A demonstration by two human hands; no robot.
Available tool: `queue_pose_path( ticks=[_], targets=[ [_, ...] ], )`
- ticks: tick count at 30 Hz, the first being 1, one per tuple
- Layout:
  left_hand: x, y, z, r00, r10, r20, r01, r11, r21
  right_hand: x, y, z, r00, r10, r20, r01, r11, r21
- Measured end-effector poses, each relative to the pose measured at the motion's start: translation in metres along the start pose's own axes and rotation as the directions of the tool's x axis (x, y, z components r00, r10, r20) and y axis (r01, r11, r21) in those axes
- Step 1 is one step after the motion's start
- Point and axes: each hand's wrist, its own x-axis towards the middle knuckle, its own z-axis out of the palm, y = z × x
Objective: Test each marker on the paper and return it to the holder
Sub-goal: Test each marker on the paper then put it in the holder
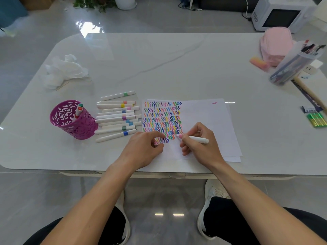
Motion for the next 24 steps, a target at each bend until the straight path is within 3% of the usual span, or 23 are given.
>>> queue_pose_path(
  ticks=[24],
  targets=[
    [0.0016, -0.0021, 0.0023, 1.0, -0.019, -0.002, 0.019, 1.0, 0.003, -0.0021, -0.0038, 0.0016, 0.999, 0.032, -0.019, -0.033, 0.998, -0.057]
  ],
)
